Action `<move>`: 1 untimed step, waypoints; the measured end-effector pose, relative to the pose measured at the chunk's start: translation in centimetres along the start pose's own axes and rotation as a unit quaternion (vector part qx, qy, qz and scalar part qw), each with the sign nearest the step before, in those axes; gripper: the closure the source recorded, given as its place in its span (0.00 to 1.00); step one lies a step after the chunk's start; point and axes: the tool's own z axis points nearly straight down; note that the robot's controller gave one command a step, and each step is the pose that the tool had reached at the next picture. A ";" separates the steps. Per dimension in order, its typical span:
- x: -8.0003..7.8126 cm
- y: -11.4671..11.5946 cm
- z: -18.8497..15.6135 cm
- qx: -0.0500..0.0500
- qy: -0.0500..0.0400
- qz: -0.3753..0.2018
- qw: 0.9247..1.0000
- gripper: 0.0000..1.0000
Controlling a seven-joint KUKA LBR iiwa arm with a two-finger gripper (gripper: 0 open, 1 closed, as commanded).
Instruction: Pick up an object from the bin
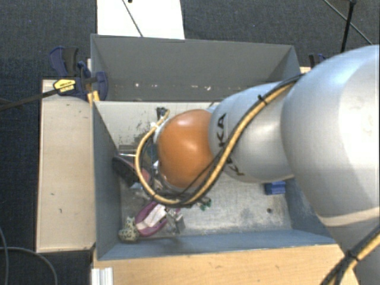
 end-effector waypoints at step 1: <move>-0.2 0.0 -0.3 0.001 -0.002 0.002 1.000 1.00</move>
Offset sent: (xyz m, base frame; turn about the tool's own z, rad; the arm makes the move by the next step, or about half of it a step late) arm 0.0000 0.0000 0.0000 0.0000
